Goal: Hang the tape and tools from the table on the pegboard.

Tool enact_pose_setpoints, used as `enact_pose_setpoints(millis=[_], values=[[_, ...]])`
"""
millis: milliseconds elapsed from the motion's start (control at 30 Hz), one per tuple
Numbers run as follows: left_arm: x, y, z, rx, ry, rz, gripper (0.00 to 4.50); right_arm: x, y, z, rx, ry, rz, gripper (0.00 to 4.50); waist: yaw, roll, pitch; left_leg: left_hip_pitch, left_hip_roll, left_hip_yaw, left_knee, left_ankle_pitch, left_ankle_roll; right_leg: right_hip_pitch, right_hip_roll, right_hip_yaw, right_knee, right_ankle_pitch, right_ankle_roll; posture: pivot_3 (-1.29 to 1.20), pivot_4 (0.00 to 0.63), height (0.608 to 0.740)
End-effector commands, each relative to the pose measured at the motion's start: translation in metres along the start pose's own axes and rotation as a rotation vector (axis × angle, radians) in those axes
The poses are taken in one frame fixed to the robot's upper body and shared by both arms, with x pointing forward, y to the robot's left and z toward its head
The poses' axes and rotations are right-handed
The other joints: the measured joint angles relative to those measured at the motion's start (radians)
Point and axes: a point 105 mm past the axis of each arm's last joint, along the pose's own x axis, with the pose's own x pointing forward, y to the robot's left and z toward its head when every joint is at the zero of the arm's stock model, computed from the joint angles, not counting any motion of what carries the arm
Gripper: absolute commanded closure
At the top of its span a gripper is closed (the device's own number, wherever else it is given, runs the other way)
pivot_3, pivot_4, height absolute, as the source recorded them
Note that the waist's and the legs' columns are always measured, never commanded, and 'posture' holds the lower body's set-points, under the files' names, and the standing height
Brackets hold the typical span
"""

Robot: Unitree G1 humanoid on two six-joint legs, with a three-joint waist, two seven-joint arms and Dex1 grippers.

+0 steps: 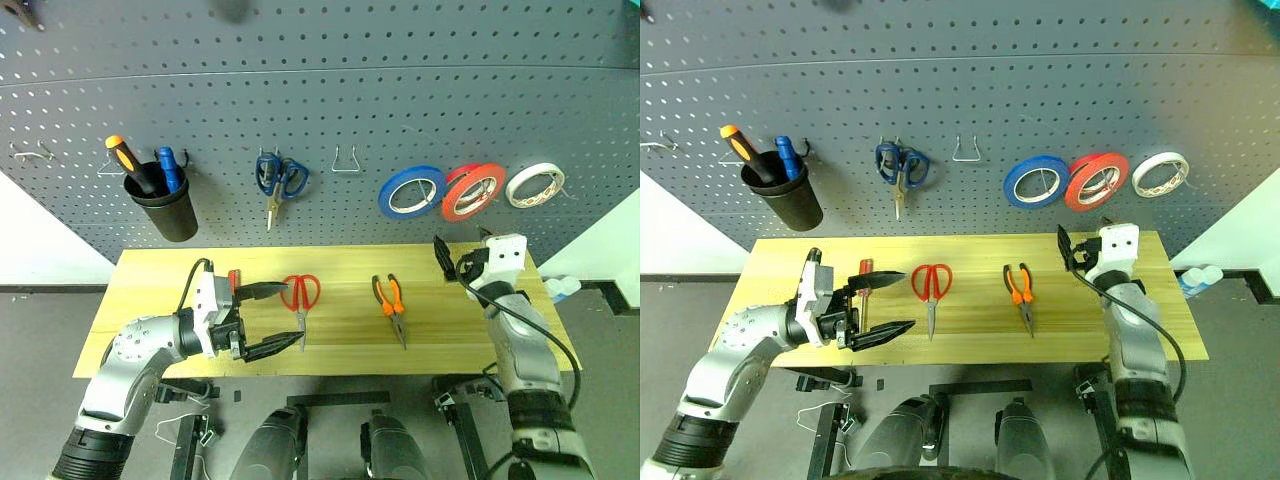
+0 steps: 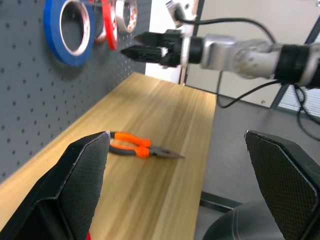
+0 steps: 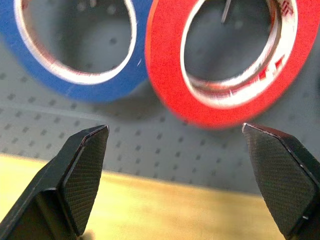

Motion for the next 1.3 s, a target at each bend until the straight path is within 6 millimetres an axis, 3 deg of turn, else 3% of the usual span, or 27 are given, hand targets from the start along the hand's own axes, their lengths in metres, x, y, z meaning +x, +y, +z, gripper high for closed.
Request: enact_pose_setpoints(millis=[33, 333, 633, 900, 1300], values=[[-0.009, -0.003, -0.011, -0.005, 0.02, 0.036, 0.0, -0.011, 0.016, 0.016, 0.018, -0.022, 0.026, 0.03, 0.0, 0.0, 0.0, 0.0, 0.0, 0.0, 0.0, 0.0, 0.0, -0.001, 0.0, 0.0, 0.0, 0.0, 0.0, 0.13, 0.2, 0.74], [-0.032, -0.01, -0.048, -0.062, 0.096, 0.136, 0.0, -0.038, 0.057, 0.008, 0.038, 0.152, 0.093, 0.03, 0.0, -0.002, 0.011, -0.001, 0.001, 0.0, 0.0, -0.001, 0.001, -0.004, -0.001, 0.0, -0.002, -0.001, -0.001, 0.09, 0.231, 0.74], [-0.036, -0.02, -0.055, -0.076, 0.095, 0.177, 0.0, -0.025, 0.086, -0.004, 0.039, 0.286, 0.106, 0.03, 0.0, -0.005, 0.039, -0.004, 0.001, 0.0, -0.002, -0.002, 0.002, -0.005, -0.001, -0.001, -0.007, -0.001, -0.002, 0.09, 0.271, 0.74], [-0.035, -0.027, -0.05, -0.083, 0.082, 0.187, 0.0, -0.01, 0.092, -0.016, -0.009, 0.384, 0.104, 0.03, -0.002, -0.006, 0.06, -0.005, 0.001, 0.0, -0.006, -0.003, 0.004, -0.005, -0.001, -0.001, -0.014, 0.0, -0.001, 0.09, 0.298, 0.74], [-0.032, -0.029, -0.05, -0.089, 0.074, 0.198, 0.0, -0.019, 0.09, -0.04, 0.008, 0.575, 0.08, 0.03, -0.005, -0.006, 0.076, -0.008, 0.002, 0.0, -0.007, -0.003, 0.004, -0.007, -0.001, -0.002, -0.015, 0.0, -0.001, 0.08, 0.307, 0.74]])
